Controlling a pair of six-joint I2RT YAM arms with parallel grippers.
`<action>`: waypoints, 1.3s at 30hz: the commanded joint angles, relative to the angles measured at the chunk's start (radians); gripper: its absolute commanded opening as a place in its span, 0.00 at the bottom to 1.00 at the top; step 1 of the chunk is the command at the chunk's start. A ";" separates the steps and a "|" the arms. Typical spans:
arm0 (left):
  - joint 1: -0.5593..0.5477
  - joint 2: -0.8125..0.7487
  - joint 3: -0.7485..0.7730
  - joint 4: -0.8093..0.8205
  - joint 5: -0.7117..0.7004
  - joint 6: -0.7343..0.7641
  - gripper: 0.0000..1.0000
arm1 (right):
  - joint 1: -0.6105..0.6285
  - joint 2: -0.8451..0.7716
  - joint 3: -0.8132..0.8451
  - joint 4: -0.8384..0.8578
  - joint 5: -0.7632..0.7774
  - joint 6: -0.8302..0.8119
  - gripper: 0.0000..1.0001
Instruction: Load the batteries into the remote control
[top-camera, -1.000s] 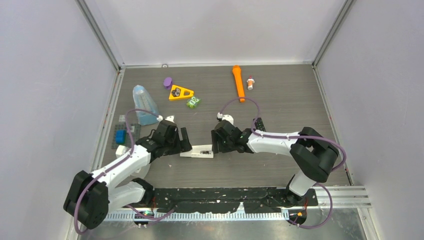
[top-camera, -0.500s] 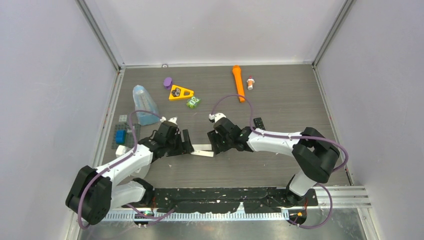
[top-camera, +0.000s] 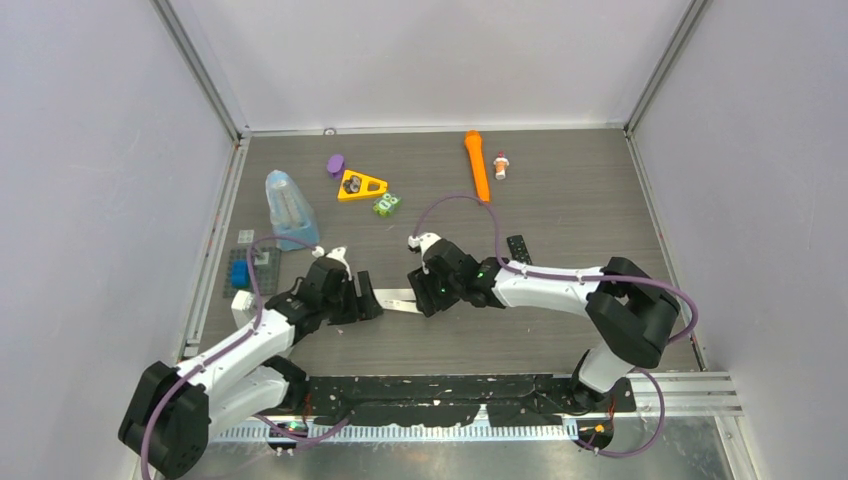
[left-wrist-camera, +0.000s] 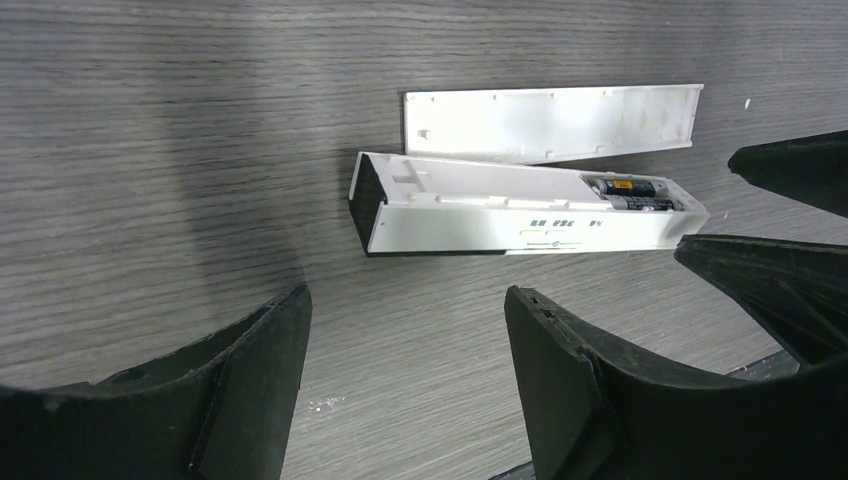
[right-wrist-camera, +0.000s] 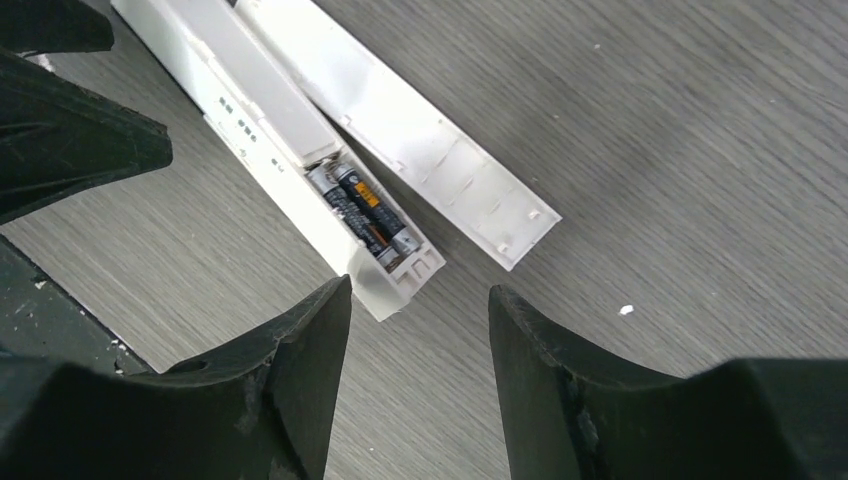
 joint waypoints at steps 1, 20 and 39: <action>0.007 -0.060 -0.009 -0.007 -0.028 -0.007 0.72 | 0.029 -0.006 0.018 0.046 0.004 -0.021 0.58; 0.007 -0.220 0.019 -0.133 -0.141 -0.028 0.74 | 0.182 0.069 0.069 0.087 0.194 -0.184 0.43; 0.007 -0.278 0.083 -0.291 -0.337 -0.116 0.79 | 0.458 0.107 0.104 0.047 0.693 -0.319 0.34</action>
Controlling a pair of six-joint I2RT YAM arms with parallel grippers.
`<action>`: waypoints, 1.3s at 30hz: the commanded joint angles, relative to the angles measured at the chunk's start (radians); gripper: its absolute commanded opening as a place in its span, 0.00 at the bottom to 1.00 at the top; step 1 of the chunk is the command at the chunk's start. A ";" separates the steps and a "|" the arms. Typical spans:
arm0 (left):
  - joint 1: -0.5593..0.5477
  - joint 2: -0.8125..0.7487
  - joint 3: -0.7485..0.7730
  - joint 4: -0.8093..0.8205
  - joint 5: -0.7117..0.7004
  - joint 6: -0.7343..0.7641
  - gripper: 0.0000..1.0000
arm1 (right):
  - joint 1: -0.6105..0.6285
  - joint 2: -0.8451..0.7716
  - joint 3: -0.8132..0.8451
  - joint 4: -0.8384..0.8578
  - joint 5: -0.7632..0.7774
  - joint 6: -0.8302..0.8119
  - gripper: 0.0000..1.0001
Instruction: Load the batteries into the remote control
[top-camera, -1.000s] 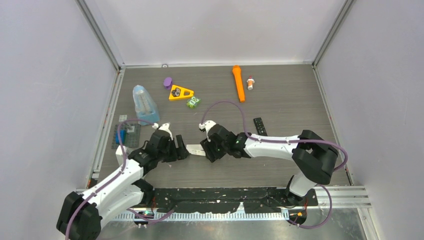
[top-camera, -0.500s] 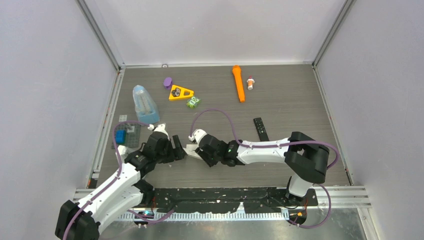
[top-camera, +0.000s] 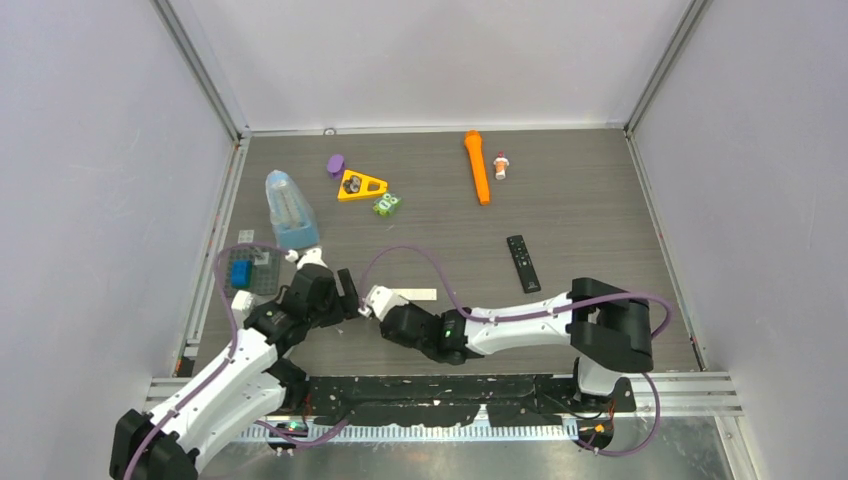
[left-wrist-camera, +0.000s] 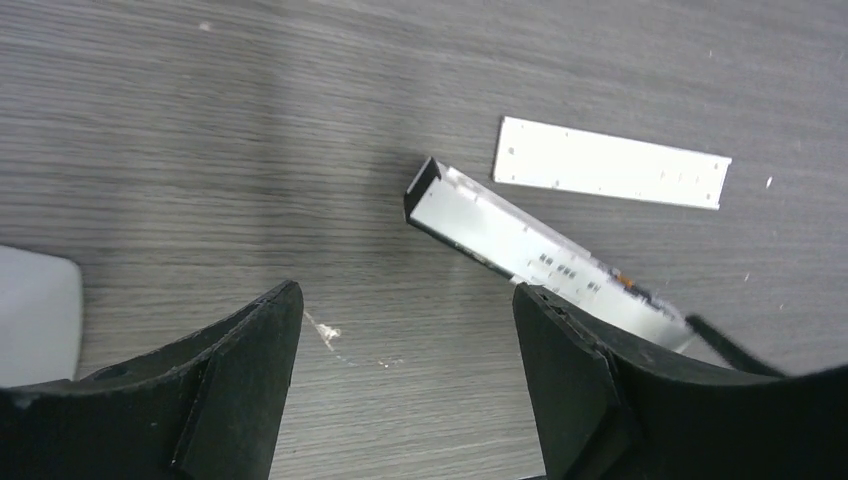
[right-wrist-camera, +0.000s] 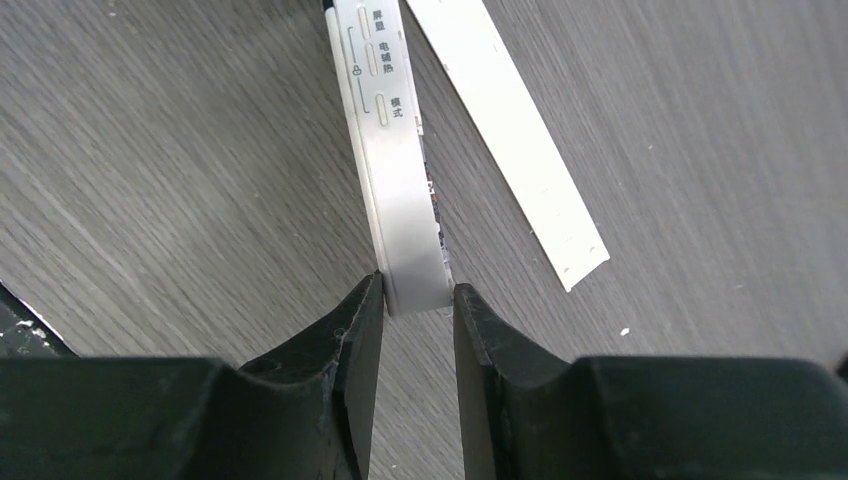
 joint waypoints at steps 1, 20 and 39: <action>0.006 -0.054 0.084 -0.109 -0.183 -0.072 0.79 | 0.094 0.050 0.064 0.005 0.261 -0.089 0.33; 0.017 -0.111 0.161 -0.135 -0.277 -0.082 0.81 | 0.334 0.239 0.069 0.045 0.626 -0.226 0.51; 0.020 -0.073 0.138 -0.054 -0.159 0.014 0.84 | 0.211 -0.280 -0.092 -0.102 0.182 0.041 0.78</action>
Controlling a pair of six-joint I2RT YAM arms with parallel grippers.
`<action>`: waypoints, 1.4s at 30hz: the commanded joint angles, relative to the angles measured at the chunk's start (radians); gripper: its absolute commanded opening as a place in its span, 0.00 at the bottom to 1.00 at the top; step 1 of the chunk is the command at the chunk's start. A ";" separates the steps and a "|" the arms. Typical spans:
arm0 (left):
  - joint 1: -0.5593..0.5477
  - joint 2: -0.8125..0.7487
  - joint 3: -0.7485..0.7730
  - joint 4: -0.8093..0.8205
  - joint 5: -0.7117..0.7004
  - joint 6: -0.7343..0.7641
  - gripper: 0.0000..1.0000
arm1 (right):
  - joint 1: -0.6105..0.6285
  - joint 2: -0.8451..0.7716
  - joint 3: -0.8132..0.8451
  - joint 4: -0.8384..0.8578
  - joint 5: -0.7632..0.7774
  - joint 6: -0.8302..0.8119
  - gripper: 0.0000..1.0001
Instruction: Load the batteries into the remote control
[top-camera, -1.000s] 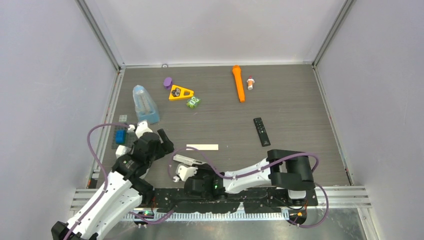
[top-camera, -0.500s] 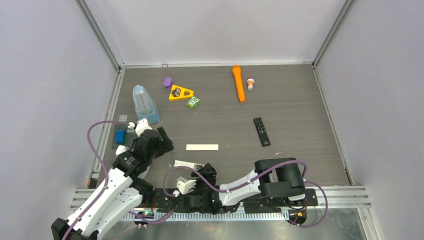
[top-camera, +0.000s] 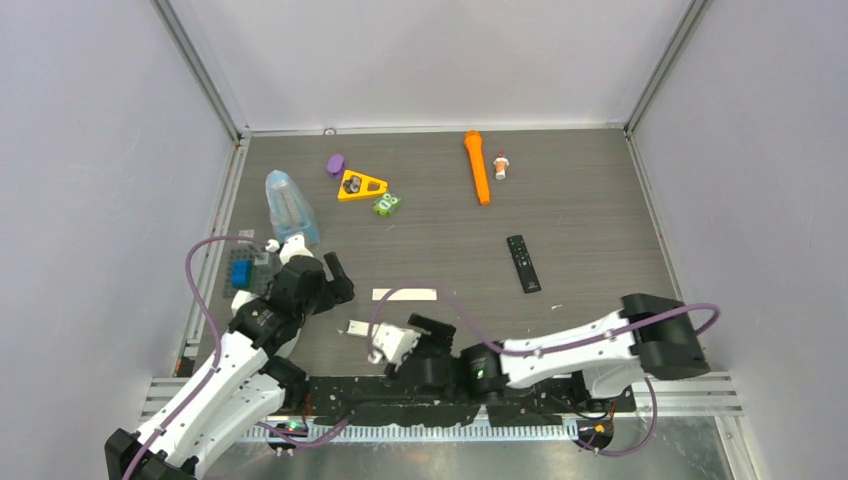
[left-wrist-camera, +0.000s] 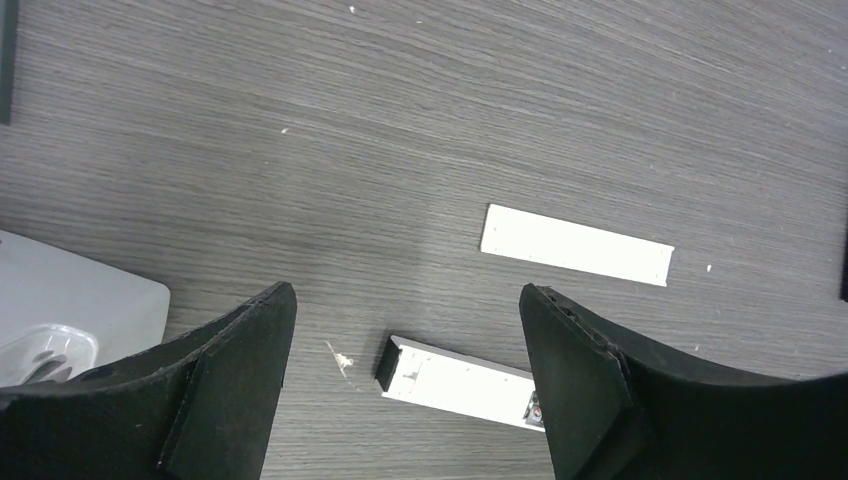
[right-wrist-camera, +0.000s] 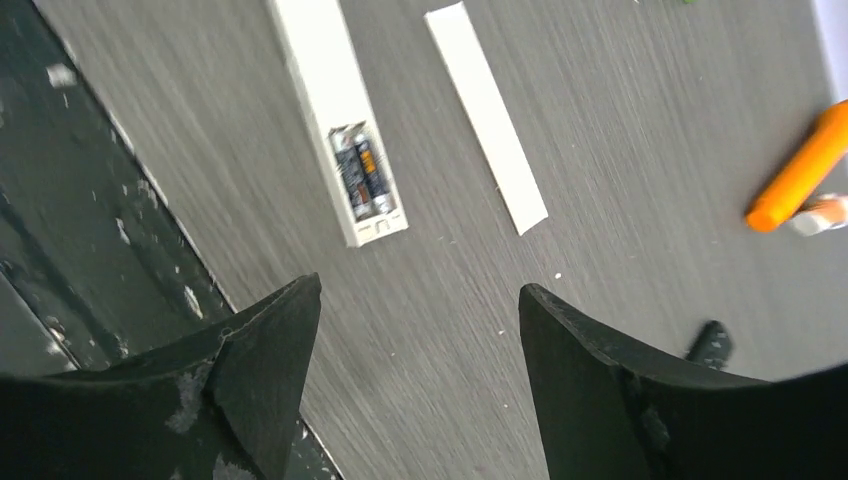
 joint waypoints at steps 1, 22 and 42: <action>0.009 -0.001 0.004 0.052 0.026 0.037 0.85 | -0.164 -0.146 -0.043 -0.013 -0.223 0.125 0.78; 0.011 0.119 -0.082 0.180 0.269 0.033 0.80 | -0.479 -0.001 0.046 0.077 -0.797 0.214 0.38; 0.013 0.129 -0.114 0.211 0.271 0.018 0.75 | -0.387 0.216 0.173 0.006 -0.639 0.226 0.12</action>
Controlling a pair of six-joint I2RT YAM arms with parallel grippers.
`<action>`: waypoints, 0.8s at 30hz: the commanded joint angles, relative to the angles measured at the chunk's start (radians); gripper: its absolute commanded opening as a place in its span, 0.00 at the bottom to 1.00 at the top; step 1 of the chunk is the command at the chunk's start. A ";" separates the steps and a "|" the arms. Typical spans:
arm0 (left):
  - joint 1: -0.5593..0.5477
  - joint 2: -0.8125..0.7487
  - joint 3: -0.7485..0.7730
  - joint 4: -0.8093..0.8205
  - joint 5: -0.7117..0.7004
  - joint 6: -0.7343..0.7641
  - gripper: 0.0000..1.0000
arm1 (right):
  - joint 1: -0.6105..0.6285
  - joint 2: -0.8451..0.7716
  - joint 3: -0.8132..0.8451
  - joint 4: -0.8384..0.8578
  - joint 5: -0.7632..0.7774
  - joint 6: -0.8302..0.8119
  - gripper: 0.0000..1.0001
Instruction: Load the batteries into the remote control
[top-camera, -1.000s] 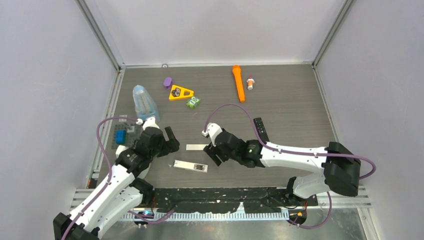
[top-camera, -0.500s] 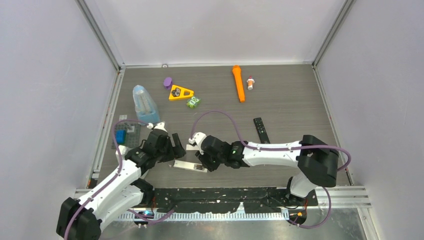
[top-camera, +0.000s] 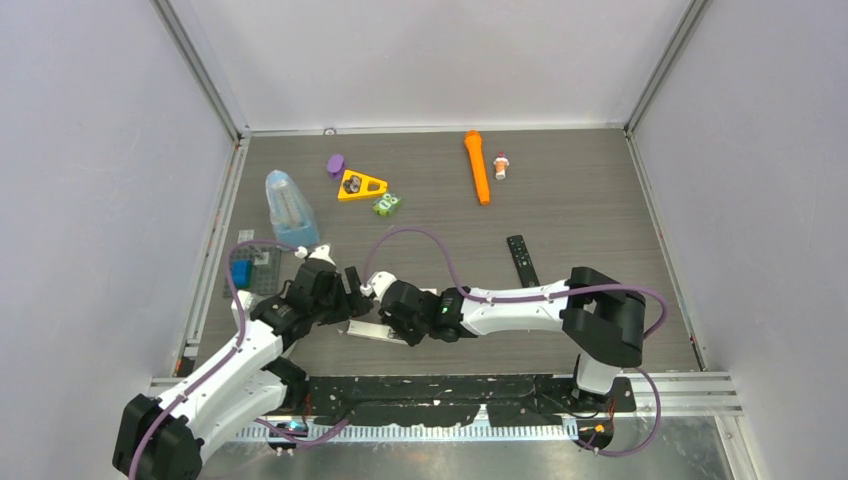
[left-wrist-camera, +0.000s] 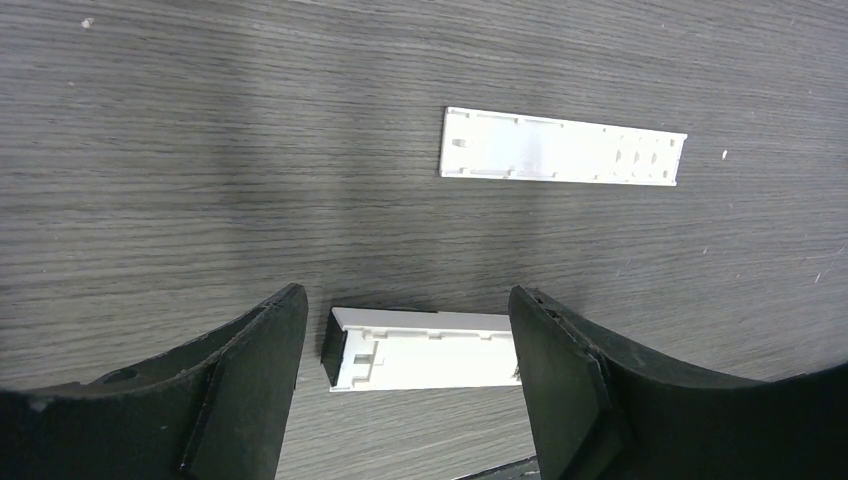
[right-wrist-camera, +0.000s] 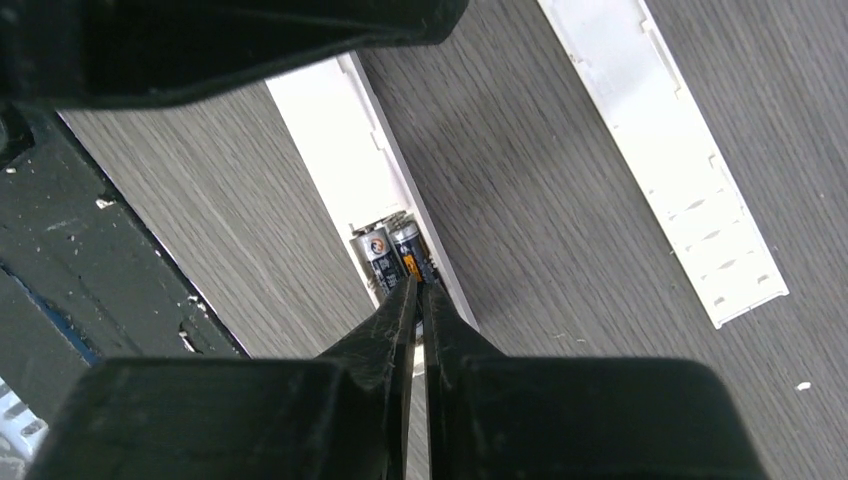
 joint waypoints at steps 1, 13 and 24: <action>0.006 -0.017 0.006 0.040 -0.006 -0.002 0.75 | 0.015 0.027 0.032 -0.012 0.041 0.009 0.11; 0.007 -0.028 0.021 0.024 -0.029 0.000 0.75 | -0.010 -0.098 0.071 -0.019 0.094 0.045 0.14; 0.015 0.029 0.081 0.019 -0.077 0.007 0.76 | -0.209 -0.073 0.151 -0.105 0.016 -0.185 0.65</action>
